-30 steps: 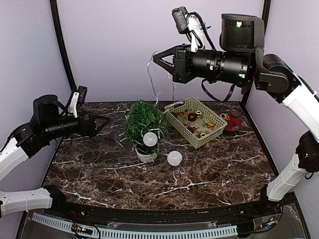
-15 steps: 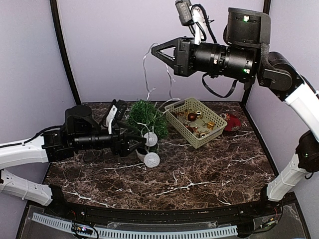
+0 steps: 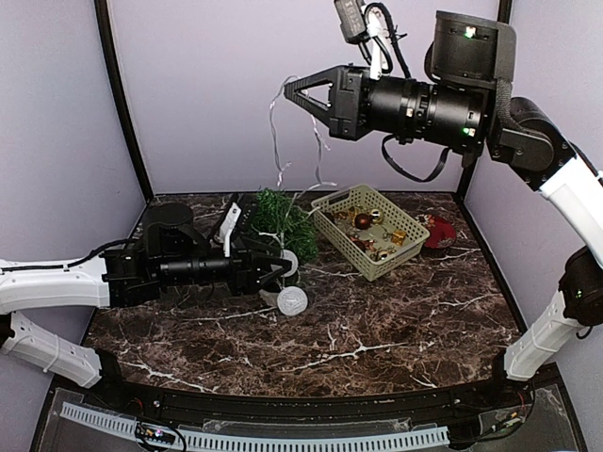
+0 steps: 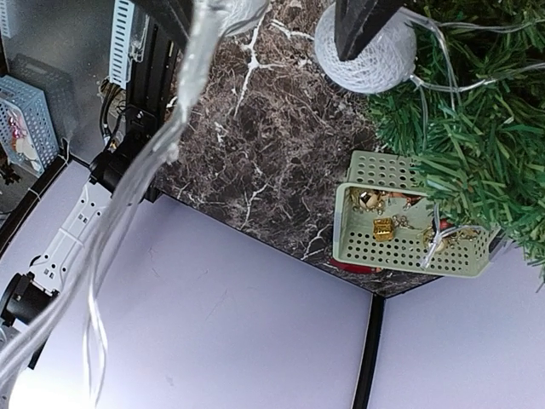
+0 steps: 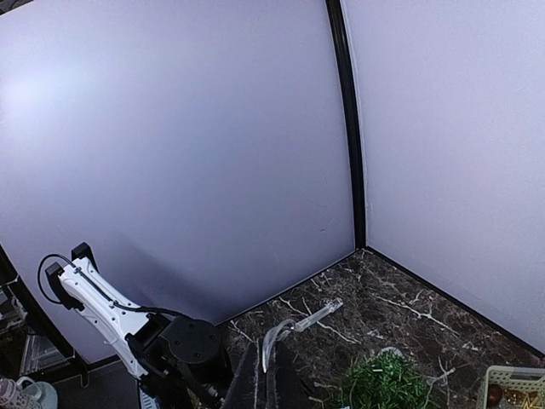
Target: Decorate the small christmas tree
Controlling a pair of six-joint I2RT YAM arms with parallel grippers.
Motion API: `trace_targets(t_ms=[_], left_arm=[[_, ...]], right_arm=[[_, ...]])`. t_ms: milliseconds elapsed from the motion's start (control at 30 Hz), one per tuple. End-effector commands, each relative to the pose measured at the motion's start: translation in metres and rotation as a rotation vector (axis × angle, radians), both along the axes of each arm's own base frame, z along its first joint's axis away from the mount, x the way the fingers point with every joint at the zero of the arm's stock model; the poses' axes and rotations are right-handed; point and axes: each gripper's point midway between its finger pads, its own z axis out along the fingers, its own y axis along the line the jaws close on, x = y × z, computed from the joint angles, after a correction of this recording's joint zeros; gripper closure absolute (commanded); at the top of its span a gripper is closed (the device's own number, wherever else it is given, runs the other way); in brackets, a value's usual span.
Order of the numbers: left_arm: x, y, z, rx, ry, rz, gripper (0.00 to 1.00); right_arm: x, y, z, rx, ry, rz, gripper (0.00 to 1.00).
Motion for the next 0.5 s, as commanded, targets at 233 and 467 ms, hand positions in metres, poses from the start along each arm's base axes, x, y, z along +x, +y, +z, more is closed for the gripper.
trace_targets(t_ms=[233,467], left_arm=[[-0.011,-0.013,0.016,-0.091,-0.004,-0.055,0.75],[-0.004,0.021,0.027,-0.093,0.06,0.106,1.0]], right_arm=[[0.0,-0.014,0.028,0.093,-0.031,-0.022,1.0],[0.009,-0.024,0.03,0.086,-0.051,-0.089,1.0]])
